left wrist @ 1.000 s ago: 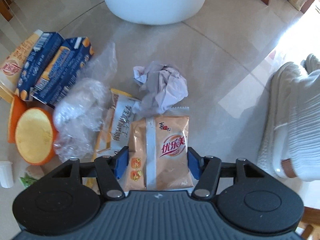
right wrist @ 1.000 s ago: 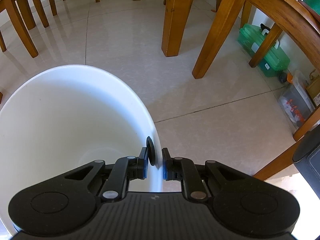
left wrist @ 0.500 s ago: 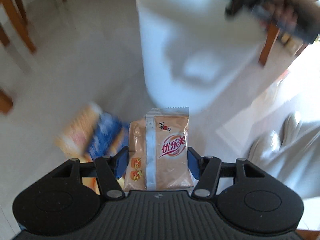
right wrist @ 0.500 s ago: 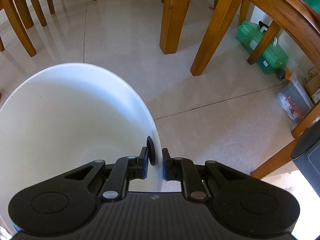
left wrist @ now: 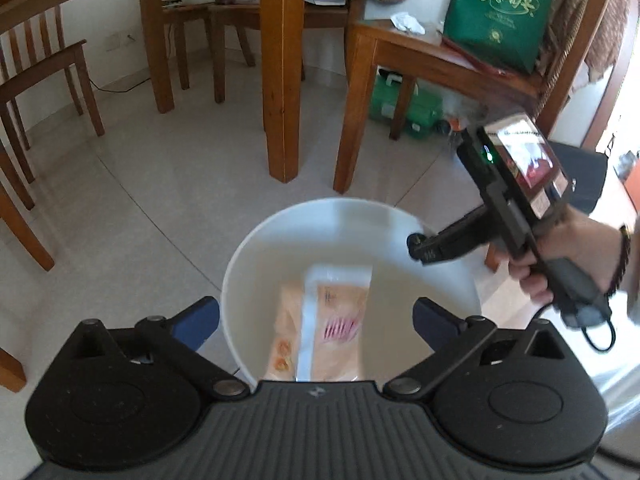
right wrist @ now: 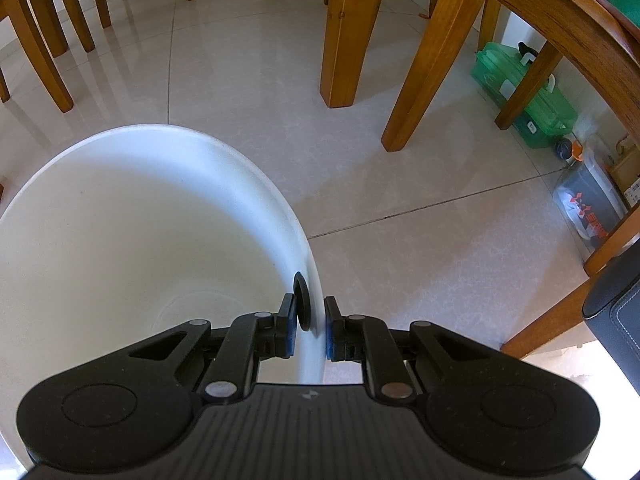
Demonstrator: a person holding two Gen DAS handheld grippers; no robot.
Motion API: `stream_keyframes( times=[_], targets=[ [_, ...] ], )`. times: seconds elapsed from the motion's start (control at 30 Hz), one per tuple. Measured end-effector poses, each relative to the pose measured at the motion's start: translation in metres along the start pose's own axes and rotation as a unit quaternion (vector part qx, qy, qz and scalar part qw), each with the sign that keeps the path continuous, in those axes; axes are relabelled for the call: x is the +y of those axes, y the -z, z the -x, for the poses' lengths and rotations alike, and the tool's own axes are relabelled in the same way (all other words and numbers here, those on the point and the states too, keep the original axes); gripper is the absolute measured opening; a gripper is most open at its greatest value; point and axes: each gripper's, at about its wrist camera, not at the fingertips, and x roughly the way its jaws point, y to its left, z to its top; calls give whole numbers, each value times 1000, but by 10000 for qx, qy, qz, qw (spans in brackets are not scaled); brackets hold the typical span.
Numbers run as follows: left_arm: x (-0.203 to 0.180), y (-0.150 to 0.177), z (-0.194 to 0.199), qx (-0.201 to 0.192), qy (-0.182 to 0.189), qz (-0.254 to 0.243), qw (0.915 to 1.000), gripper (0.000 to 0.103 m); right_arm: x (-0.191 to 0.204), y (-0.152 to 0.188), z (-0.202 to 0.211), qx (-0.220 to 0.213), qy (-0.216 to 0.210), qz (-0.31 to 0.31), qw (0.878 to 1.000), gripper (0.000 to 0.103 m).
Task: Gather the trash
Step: 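Grasp the tan snack packet with the left tool while the right tool holds the bin, then release the tan packet into the bin with the left tool, then grasp the crumpled white paper with the left tool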
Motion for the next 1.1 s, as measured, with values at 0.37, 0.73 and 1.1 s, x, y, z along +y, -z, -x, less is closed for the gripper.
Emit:
stream_keyframes(
  times=[0.37,0.73,1.1],
  targets=[
    [13,44,13,-14,-331,-68,9994,102,-1,-2,-1,7,-8,-21,10000,16],
    [0,169,-23,528,-362,523,9966,102,3,-2,-1,-3,36,-26,10000,16],
    [-64,280,-127,1588,-345,-163,9866,86,2,-1,0,-35,65,-7,10000,16]
  ],
)
